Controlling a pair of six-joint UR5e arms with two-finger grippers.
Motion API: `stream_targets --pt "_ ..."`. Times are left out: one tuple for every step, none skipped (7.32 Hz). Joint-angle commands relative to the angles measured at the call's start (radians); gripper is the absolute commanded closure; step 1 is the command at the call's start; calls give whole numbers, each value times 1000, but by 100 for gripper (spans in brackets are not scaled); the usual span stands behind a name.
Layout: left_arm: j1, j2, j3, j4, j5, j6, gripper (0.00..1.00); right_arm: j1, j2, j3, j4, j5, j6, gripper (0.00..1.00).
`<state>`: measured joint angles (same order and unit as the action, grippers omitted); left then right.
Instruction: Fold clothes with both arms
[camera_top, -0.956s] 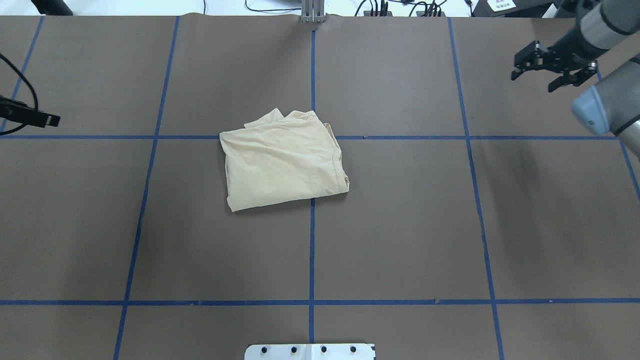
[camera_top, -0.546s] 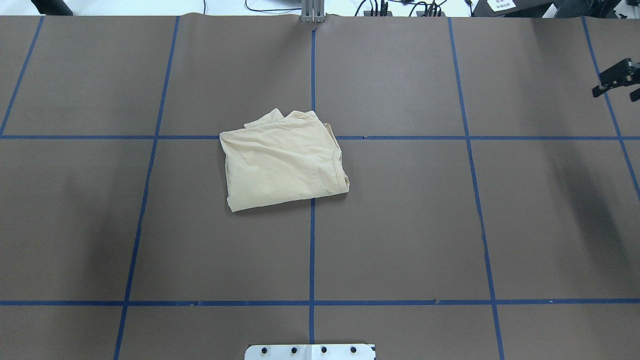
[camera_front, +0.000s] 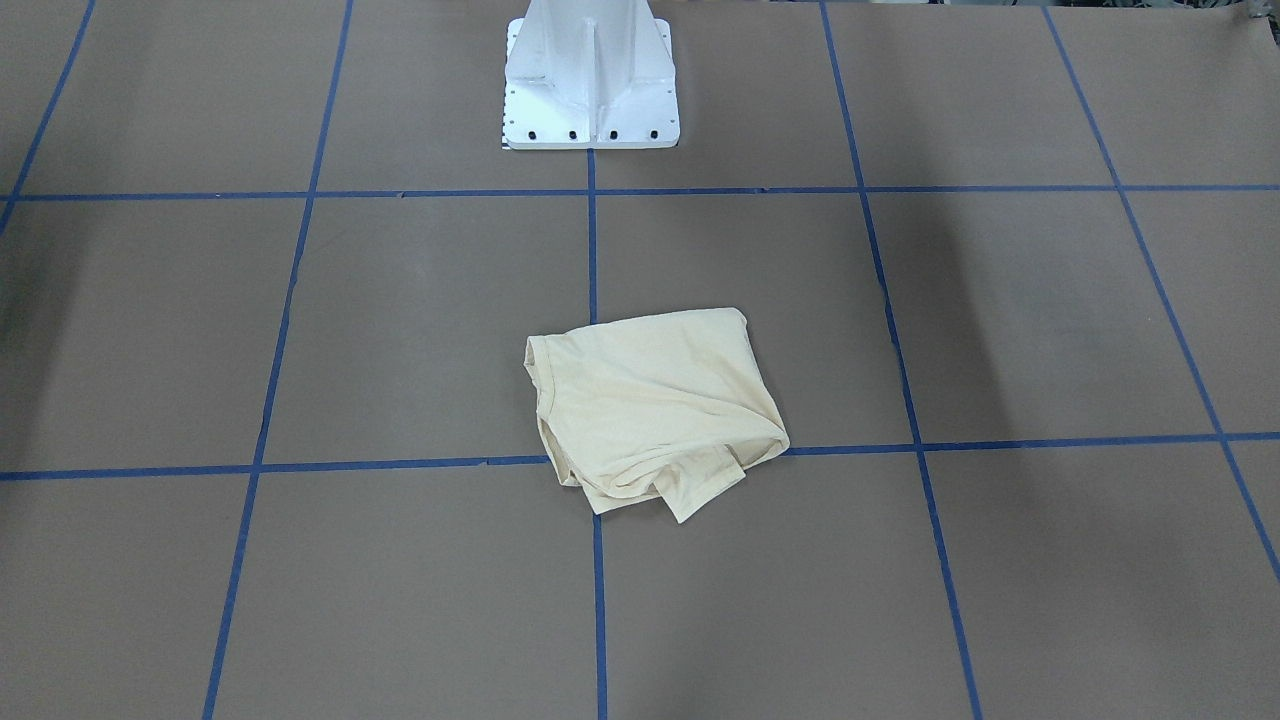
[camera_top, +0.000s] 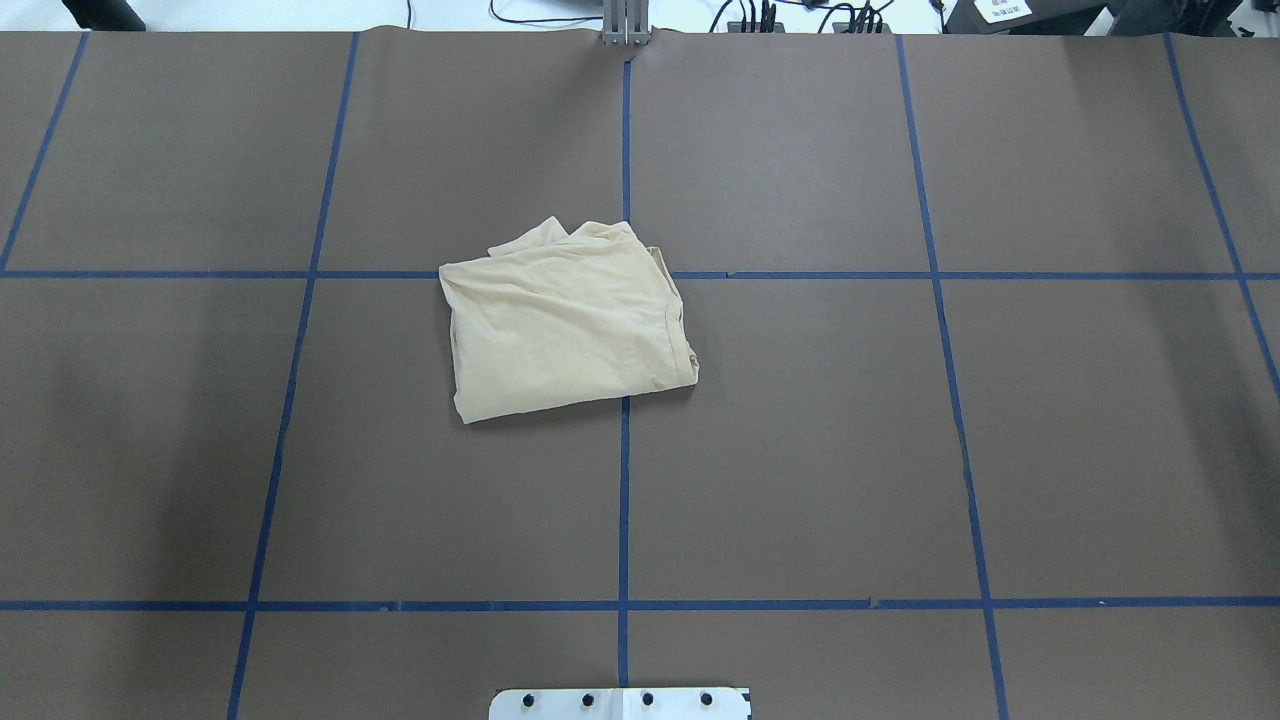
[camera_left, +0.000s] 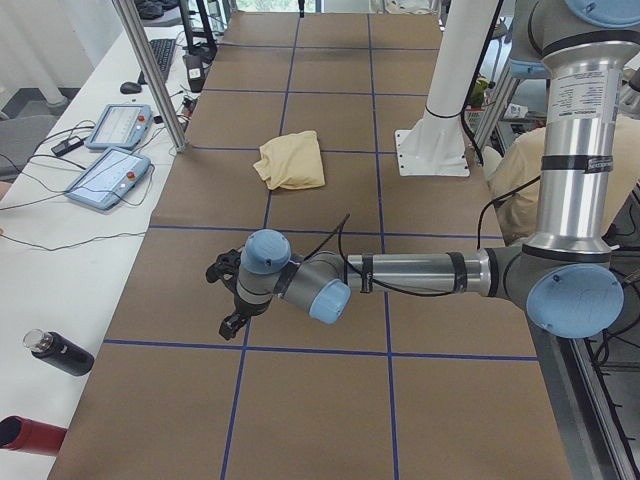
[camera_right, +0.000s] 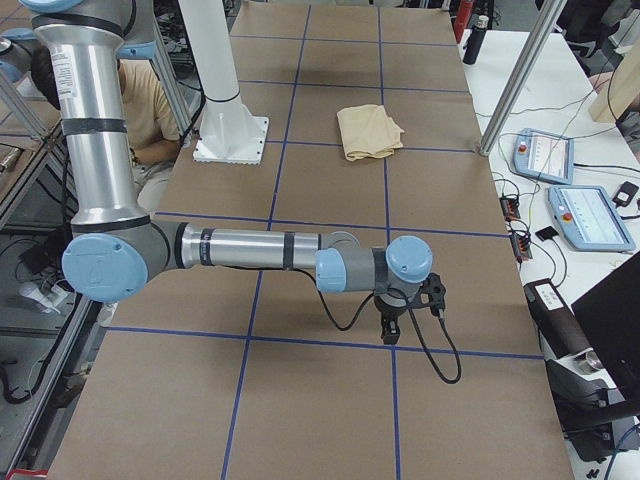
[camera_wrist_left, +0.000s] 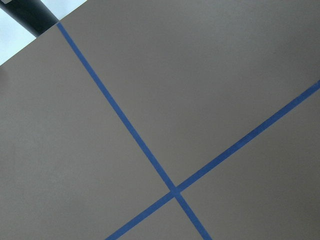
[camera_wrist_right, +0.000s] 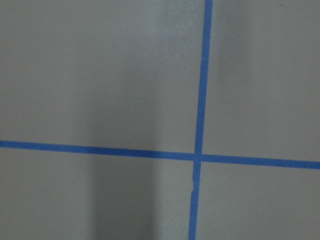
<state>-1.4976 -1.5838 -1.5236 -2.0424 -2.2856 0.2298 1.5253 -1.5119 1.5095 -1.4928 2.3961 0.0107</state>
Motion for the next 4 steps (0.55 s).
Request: stream_targets --pt "-6 -18 -59 169 -29 -1 0 4 -73 142 -64 0 -2 0" --pt "-7 -1 -59 165 -32 3 0 4 -68 164 -84 -5 -3 0" --pt "-7 19 -79 166 -31 -6 0 3 -62 164 -81 -15 -14 0" --pt "-7 15 -79 166 -31 -7 0 -2 -62 164 -78 -15 -14 0"
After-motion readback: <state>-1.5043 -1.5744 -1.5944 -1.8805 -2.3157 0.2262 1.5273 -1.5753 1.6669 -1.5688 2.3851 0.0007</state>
